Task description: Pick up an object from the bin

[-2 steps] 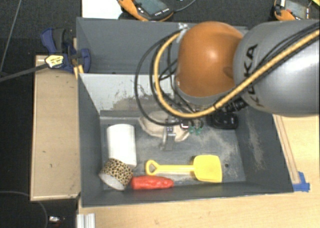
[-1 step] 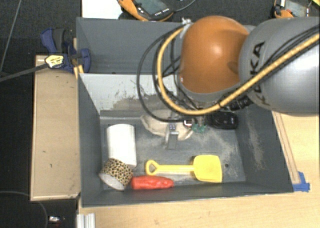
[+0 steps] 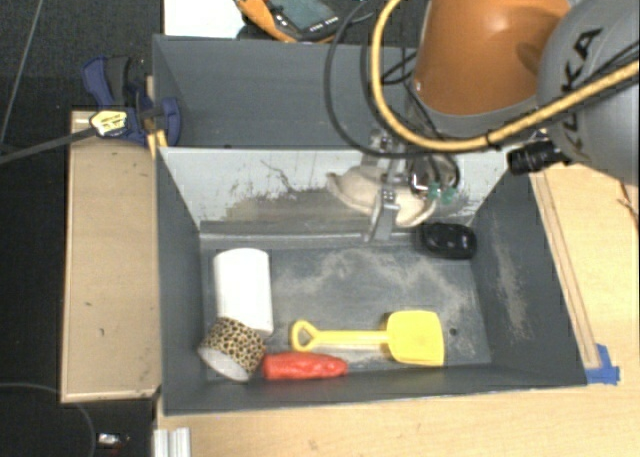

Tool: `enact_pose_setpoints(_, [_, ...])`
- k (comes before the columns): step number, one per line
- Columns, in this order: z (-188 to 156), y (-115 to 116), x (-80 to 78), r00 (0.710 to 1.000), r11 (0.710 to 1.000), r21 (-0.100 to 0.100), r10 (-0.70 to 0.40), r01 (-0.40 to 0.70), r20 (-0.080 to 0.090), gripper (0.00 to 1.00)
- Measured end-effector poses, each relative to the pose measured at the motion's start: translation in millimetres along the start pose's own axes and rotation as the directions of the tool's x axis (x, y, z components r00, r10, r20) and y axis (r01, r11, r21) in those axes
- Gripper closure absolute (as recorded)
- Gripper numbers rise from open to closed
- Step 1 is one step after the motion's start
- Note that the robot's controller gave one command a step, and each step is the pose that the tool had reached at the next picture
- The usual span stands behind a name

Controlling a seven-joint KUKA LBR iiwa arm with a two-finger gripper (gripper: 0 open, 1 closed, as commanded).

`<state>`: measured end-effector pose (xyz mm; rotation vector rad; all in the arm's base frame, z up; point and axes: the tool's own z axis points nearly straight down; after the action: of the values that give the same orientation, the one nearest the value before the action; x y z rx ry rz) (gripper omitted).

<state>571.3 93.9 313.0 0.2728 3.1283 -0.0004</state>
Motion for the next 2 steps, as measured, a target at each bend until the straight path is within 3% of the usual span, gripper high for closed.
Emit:
enact_pose_setpoints(1, [-11, 42, 43.0, 0.997, 0.997, -0.007, -0.079, 0.079, 0.002, 0.0])
enact_pose_setpoints(2, [-15, 9, 22.1, 1.0, 1.0, -0.001, 0.002, -0.002, 0.005, 0.0])
